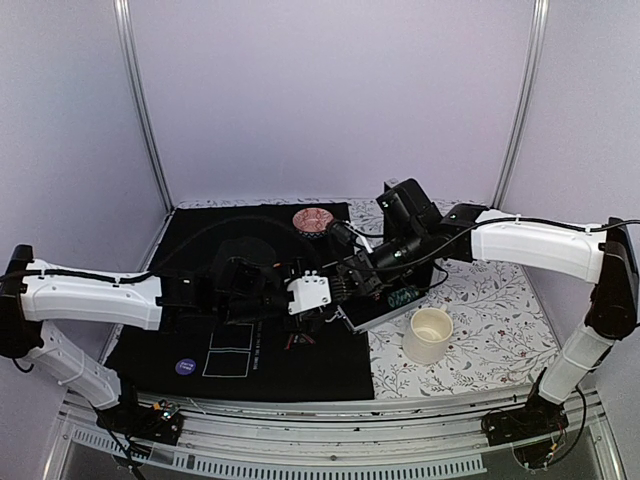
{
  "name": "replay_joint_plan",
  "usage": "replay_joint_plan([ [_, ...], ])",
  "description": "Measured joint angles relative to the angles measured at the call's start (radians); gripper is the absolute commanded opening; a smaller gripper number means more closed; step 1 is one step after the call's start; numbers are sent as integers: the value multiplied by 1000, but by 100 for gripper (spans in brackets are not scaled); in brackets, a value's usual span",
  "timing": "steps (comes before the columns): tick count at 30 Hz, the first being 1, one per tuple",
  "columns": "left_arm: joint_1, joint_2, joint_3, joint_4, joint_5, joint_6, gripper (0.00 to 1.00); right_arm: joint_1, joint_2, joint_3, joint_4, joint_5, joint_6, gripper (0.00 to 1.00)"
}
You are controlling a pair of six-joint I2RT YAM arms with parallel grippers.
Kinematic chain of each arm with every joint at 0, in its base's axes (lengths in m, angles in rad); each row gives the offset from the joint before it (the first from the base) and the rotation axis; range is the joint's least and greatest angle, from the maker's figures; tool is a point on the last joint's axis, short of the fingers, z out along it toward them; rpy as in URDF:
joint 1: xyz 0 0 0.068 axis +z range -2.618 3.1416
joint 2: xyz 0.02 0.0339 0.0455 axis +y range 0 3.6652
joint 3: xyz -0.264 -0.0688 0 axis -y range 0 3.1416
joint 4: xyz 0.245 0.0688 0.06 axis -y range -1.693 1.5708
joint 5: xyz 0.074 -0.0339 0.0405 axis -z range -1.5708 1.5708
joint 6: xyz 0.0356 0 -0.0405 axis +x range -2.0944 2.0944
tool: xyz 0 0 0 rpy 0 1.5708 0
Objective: Distribute texas hold em gaming equipment
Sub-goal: Pass from the right arm to the left
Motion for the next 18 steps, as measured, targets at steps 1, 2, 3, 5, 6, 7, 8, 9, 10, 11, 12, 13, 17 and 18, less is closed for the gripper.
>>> replay_joint_plan([
  [1,1,8,11,0,-2,-4,73,0,-7,-3,5,-3,1,2],
  [2,1,13,19,0,-3,-6,73,-1,-16,-6,11,-7,3,2],
  [3,1,15,26,0,-1,-9,73,-1,-23,-8,17,-9,3,2],
  [5,1,15,33,0,1,-12,69,0,-33,-8,24,-12,3,2],
  [6,2,17,39,-1,1,-14,67,0,-35,-8,28,-13,3,2],
  [7,3,19,45,-1,-1,-18,65,0,-37,-8,31,-14,3,2],
  [8,3,25,55,-4,-6,-21,63,0,-39,-8,34,-14,3,2],
  [9,3,32,68,-11,-10,-24,62,0,-39,-8,37,-14,3,2],
  [10,3,42,80,-19,-14,-27,59,0,-39,-8,39,-14,3,2],
  [11,3,50,90,-26,-15,-31,57,0,-39,-8,41,-13,3,2],
  [12,3,60,100,-35,-15,-34,54,0,-39,-9,43,-12,3,2],
  [13,3,67,109,-45,-15,-38,51,-1,-39,-9,45,-11,3,2],
  [17,3,71,112,-64,-6,-50,37,0,-39,-9,49,-9,3,2],
  [18,3,71,112,-65,-6,-51,32,0,-39,-9,49,-8,1,2],
])
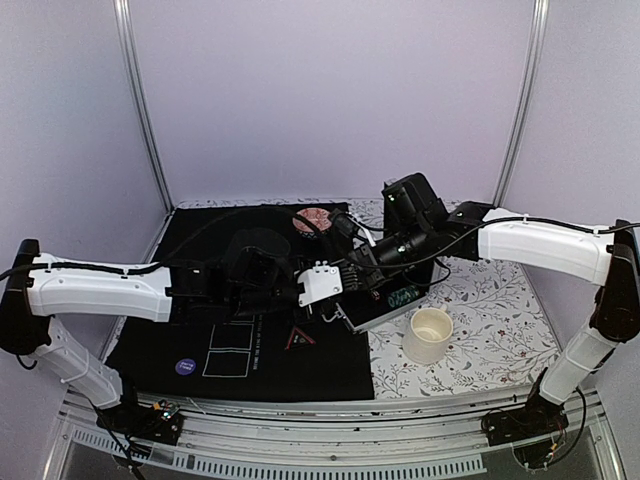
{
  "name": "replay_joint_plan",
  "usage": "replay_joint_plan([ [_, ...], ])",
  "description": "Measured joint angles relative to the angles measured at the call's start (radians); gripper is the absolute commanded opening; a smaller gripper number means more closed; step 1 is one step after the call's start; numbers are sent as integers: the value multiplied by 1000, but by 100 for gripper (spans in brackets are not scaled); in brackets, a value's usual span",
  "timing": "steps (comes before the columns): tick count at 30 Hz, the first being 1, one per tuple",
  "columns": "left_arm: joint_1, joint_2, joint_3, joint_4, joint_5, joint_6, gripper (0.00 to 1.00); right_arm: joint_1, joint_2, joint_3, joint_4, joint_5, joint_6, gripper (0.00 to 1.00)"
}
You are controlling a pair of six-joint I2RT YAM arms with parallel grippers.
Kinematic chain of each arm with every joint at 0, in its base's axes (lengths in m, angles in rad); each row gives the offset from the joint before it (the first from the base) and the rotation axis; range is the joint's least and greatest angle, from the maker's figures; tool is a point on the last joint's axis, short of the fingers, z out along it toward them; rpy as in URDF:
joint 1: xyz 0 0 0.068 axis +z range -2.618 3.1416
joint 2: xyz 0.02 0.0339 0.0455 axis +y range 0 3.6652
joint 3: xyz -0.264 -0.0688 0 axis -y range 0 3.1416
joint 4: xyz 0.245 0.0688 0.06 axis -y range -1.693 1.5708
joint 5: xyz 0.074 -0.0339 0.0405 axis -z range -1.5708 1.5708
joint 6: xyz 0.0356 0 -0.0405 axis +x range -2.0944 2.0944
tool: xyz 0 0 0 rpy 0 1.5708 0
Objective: Distribute texas hold em gaming equipment
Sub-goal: Pass from the right arm to the left
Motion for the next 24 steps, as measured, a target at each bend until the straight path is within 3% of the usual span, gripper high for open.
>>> replay_joint_plan([
  [4,3,0,0,-7,2,-3,0,1,0,-4,2,3,-5,2],
  [10,3,0,0,-10,8,-5,0,2,0,-4,2,5,-5,3],
  [12,5,0,0,-11,11,-11,0,2,0,-4,2,9,-5,16],
  [14,7,0,1,-17,16,-22,0,2,0,-4,0,18,-6,36],
  [17,19,0,14,-58,39,-55,0,6,0,-4,-12,45,-8,54],
  [20,40,0,25,-105,61,-103,0,5,0,-4,-24,80,-14,65],
  [24,76,0,26,-174,92,-174,0,-6,-8,-4,-34,124,-17,70],
])
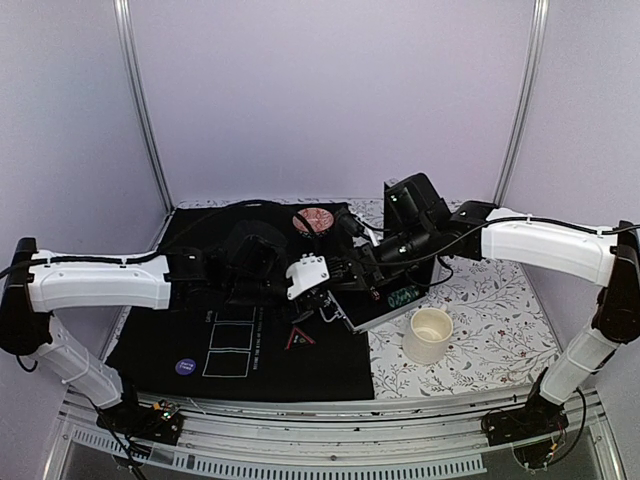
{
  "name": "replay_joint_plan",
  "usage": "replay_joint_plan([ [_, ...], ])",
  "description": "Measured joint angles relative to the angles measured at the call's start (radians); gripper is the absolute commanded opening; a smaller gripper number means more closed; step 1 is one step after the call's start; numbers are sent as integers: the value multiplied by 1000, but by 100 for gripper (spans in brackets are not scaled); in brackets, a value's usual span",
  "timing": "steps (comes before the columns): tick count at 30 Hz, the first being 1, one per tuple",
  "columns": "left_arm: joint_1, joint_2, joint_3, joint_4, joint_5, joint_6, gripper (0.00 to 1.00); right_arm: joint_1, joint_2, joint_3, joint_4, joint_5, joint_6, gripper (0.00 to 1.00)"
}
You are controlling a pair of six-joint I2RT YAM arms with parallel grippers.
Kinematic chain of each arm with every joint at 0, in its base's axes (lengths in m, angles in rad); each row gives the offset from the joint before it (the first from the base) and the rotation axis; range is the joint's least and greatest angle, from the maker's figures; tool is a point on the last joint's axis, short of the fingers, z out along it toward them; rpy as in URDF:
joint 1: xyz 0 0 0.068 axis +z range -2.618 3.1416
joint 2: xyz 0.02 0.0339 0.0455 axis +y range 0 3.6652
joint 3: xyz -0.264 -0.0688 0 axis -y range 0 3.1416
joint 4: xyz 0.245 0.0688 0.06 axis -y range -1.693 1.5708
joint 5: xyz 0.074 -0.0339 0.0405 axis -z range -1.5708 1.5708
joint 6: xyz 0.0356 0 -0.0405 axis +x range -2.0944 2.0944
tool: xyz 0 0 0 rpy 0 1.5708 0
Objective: Distribute texas hold em gaming equipment
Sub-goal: Pass from the right arm to the left, then place the poker chips pile at the big blind area.
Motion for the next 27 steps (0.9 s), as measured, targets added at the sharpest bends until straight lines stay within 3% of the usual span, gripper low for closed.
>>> replay_joint_plan([
  [5,82,5,2,-71,37,-97,0,-32,-52,-13,-2,88,5,71],
  [11,310,136,103,-105,33,-228,0,-48,-104,-33,-8,216,8,71],
  [18,515,466,426,-106,31,-318,0,-48,-116,-68,-28,267,5,71],
  [24,577,769,727,-182,29,-323,0,-48,-183,-101,-37,299,6,71],
  [27,586,848,789,-223,28,-322,0,-48,-200,-117,-39,305,8,71],
])
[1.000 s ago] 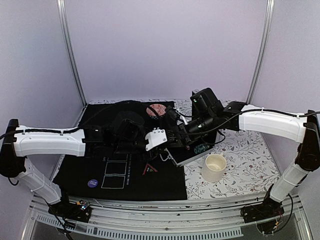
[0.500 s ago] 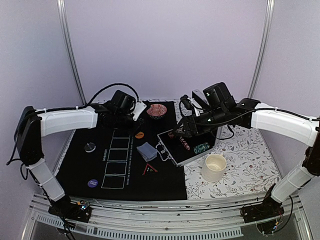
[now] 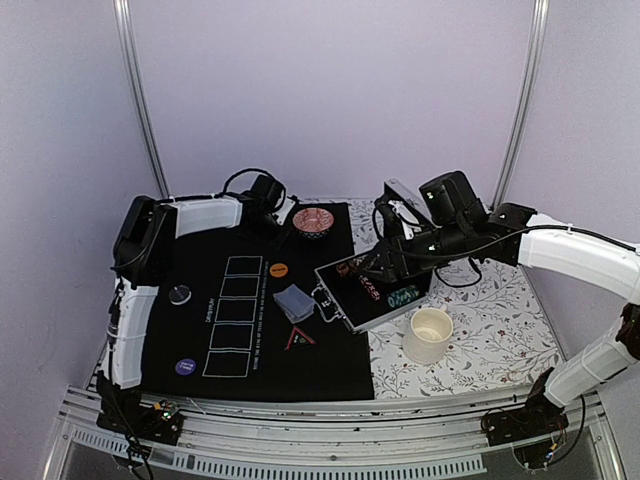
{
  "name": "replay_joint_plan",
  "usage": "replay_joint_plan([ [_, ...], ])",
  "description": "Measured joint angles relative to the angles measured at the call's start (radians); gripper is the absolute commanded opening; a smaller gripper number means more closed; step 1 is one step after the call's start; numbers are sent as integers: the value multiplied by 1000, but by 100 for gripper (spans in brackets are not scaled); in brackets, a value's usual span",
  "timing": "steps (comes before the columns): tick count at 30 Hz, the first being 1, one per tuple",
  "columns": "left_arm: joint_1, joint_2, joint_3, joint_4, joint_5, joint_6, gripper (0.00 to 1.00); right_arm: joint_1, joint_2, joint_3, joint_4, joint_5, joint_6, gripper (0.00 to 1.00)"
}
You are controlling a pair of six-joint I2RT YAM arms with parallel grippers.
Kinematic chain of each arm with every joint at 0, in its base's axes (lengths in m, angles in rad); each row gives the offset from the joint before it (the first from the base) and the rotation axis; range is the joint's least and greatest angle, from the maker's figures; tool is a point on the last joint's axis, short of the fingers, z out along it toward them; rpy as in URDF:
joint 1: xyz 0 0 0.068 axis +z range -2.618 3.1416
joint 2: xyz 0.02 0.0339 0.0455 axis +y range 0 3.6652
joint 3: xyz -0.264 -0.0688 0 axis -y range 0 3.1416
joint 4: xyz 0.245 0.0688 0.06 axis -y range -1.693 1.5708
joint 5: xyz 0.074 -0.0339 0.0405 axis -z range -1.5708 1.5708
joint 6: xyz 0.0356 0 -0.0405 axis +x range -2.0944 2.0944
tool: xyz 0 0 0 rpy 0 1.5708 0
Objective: Distribute texas hold em gaming equipment
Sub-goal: Place the poker chips pile at the big blind area.
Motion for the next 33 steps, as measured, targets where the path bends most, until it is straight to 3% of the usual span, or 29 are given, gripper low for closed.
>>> replay_joint_plan([
  [6,2,130,140,-73,2,6,0,0,0,-8,-13,3,0,71],
  [11,8,149,154,-96,13,3,0,0,0,-8,-18,6,0,71],
  [21,21,149,152,-98,43,0,39,0,1,-8,-23,6,0,71],
  [33,23,150,150,-98,26,7,56,0,0,-8,-38,14,-4,71],
])
